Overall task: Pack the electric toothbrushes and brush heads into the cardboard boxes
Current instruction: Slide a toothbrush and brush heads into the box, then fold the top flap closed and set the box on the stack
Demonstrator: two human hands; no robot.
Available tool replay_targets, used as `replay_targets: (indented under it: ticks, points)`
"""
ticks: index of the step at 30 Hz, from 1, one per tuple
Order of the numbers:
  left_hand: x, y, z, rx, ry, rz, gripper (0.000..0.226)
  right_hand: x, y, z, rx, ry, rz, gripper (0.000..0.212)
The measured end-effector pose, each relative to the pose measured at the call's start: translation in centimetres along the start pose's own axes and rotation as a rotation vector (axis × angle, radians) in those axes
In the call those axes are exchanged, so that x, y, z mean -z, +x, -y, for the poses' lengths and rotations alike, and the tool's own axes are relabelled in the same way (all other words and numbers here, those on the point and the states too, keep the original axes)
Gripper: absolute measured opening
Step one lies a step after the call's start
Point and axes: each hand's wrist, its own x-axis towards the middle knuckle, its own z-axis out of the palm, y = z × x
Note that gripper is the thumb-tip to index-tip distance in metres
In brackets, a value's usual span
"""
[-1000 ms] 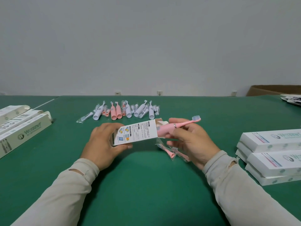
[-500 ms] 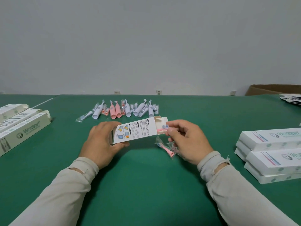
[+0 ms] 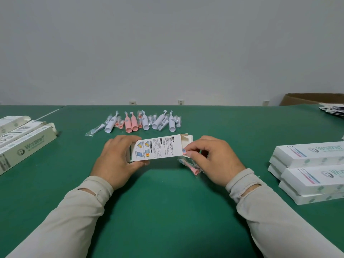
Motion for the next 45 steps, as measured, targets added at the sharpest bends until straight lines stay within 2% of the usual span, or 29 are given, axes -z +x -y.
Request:
replay_targets:
  ticks: [5, 12, 18, 24, 30, 33, 35, 37, 40, 43, 45]
  points:
    - [0.2, -0.1, 0.0, 0.006, 0.011, 0.027, 0.065, 0.4, 0.5, 0.4, 0.112, -0.235, 0.061, 0.014]
    - [0.1, -0.1, -0.2, -0.018, -0.010, 0.030, 0.063, 0.5, 0.3, 0.2, 0.055, -0.134, 0.074, 0.016]
    - [0.2, 0.0, -0.1, 0.010, -0.018, 0.049, 0.070, 0.5, 0.3, 0.9, 0.094, -0.222, 0.076, 0.012]
    - [0.0, 0.0, -0.1, 0.002, -0.054, 0.063, 0.060, 0.8, 0.3, 1.4, 0.209, -0.356, 0.008, 0.012]
    - [0.1, -0.1, -0.4, -0.055, -0.041, 0.050, 0.055, -0.1, 0.3, 0.3, 0.010, 0.015, 0.059, 0.011]
    - [-0.2, 0.0, -0.3, -0.047, -0.045, 0.082, 0.055, 0.1, 0.2, 0.1, -0.056, 0.114, 0.108, 0.013]
    - [-0.4, 0.1, 0.0, -0.039, -0.054, 0.088, 0.053, 0.4, 0.3, 0.0, -0.104, 0.227, 0.016, 0.017]
    - [-0.3, 0.1, 0.6, -0.028, -0.043, 0.073, 0.053, 0.9, 0.6, -0.5, -0.170, 0.320, -0.150, 0.021]
    - [-0.3, 0.2, 1.1, -0.012, -0.034, 0.045, 0.053, 1.0, 0.6, -1.7, -0.295, 0.235, -0.266, 0.016]
    - [-0.3, 0.3, 1.0, 0.005, -0.023, 0.018, 0.052, 0.7, 0.4, -2.3, -0.355, 0.060, -0.181, 0.014]
    - [-0.3, 0.4, 0.9, 0.015, -0.014, -0.005, 0.050, 0.4, 0.3, -1.8, -0.307, -0.055, -0.105, 0.014]
